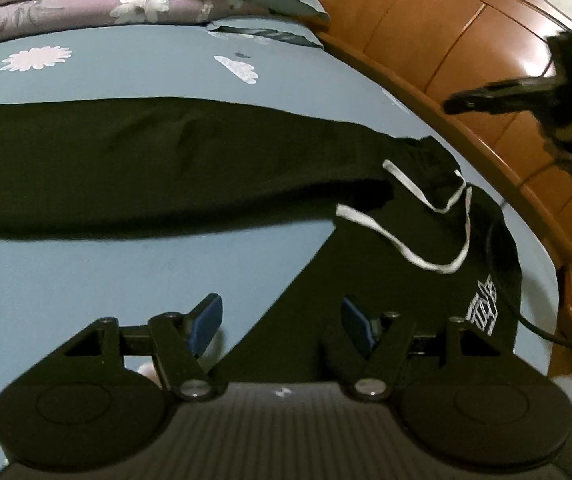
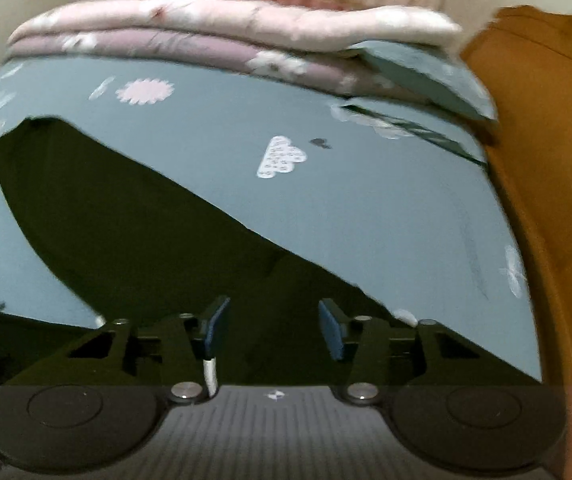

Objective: Fold clothes
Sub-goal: 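Grasp the cuff end of the black pant leg with the right gripper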

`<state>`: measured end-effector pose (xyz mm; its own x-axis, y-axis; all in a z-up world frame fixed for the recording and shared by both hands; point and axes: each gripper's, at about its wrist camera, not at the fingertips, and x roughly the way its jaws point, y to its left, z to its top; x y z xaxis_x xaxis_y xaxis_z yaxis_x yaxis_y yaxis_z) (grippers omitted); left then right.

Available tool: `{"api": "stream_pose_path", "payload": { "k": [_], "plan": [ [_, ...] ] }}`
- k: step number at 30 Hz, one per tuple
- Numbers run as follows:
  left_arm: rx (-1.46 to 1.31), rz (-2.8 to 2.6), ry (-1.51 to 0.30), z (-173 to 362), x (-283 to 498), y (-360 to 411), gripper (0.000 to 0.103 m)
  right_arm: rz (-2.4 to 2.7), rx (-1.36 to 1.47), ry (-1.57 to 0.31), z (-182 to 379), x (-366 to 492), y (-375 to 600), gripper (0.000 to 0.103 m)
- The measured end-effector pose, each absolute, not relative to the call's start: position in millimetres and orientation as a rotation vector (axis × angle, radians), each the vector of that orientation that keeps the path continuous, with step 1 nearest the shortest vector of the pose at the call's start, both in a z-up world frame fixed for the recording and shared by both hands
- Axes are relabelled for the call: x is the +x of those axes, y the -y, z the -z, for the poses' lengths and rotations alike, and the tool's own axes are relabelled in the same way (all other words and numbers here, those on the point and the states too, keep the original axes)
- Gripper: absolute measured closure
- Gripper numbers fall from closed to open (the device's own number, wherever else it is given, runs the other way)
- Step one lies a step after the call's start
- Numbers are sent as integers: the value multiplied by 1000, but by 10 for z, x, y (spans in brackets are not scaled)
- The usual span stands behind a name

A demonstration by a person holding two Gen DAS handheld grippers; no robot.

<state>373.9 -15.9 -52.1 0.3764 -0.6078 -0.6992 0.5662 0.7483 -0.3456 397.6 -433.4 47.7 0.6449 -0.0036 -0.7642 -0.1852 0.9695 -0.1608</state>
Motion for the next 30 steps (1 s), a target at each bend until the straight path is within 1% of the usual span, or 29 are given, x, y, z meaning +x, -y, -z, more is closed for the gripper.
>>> {"api": "stream_pose_path", "payload": {
  "k": [1, 2, 5, 13, 17, 21, 23, 26, 28, 30],
  "plan": [
    [-61, 753, -925, 537, 3771, 191, 37, -123, -244, -871, -432, 4110, 4377, 61],
    [-69, 755, -927, 551, 3792, 214, 37, -142, -254, -876, -386, 4244, 4421, 64],
    [-78, 759, -921, 596, 3797, 276, 37, -204, -272, -895, -226, 4619, 4524, 66],
    [-119, 778, -910, 671, 3720, 424, 37, -427, -382, -963, 232, 5367, 4454, 66],
    [-120, 769, -920, 745, 3726, 491, 37, -527, -425, -977, 414, 5520, 4399, 66],
    [-120, 755, -936, 826, 3749, 544, 37, -574, -398, -961, 505, 5619, 4473, 65],
    [-122, 750, -943, 856, 3769, 556, 37, -578, -387, -972, 577, 5674, 4522, 63],
    [-129, 755, -942, 875, 3791, 553, 37, -596, -373, -990, 692, 5747, 4574, 63],
    [-134, 758, -944, 893, 3800, 549, 36, -608, -368, -1008, 775, 5790, 4587, 63],
    [-141, 764, -946, 899, 3810, 548, 32, -632, -361, -1014, 814, 5808, 4583, 63]
  ]
}}
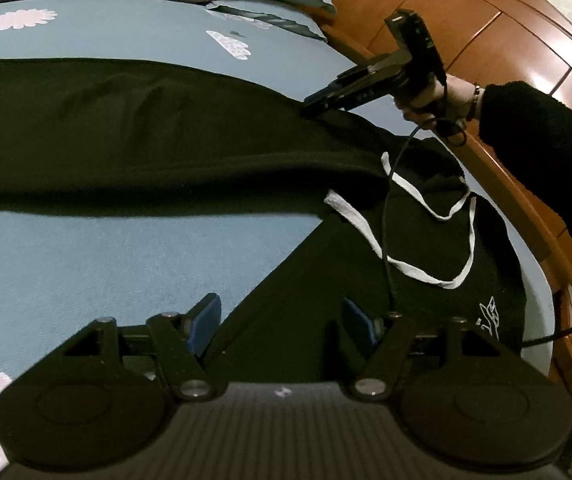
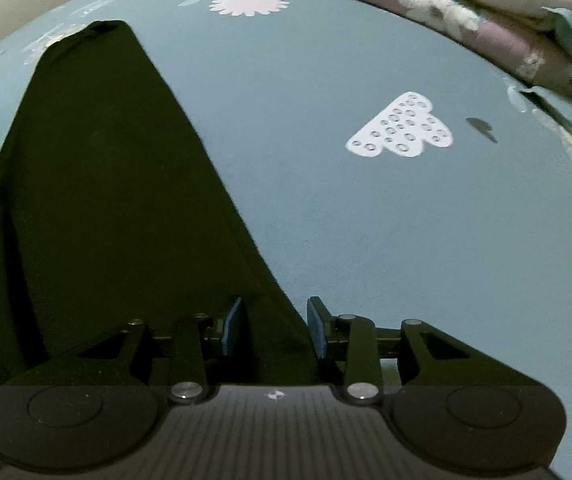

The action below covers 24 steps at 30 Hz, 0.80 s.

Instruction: Fold clothes

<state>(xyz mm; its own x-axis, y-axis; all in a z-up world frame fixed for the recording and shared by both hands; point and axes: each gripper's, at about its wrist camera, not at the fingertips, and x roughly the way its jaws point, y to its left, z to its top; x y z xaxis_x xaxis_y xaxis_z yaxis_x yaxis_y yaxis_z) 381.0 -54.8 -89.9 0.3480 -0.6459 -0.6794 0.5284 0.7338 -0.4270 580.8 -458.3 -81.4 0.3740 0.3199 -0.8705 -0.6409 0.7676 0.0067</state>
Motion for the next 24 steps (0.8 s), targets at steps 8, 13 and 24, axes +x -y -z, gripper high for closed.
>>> {"api": "stream_pose_path", "payload": {
  "k": [8, 13, 24],
  "plan": [
    [-138, 777, -947, 896, 3848, 546, 30, -631, -422, -984, 727, 5623, 4435, 96],
    [-133, 765, -944, 898, 3841, 537, 30, -562, -433, -905, 497, 5625, 4436, 96],
    [-107, 749, -934, 906, 3812, 567, 30, -377, -406, -908, 856, 5863, 4461, 95]
  ]
}}
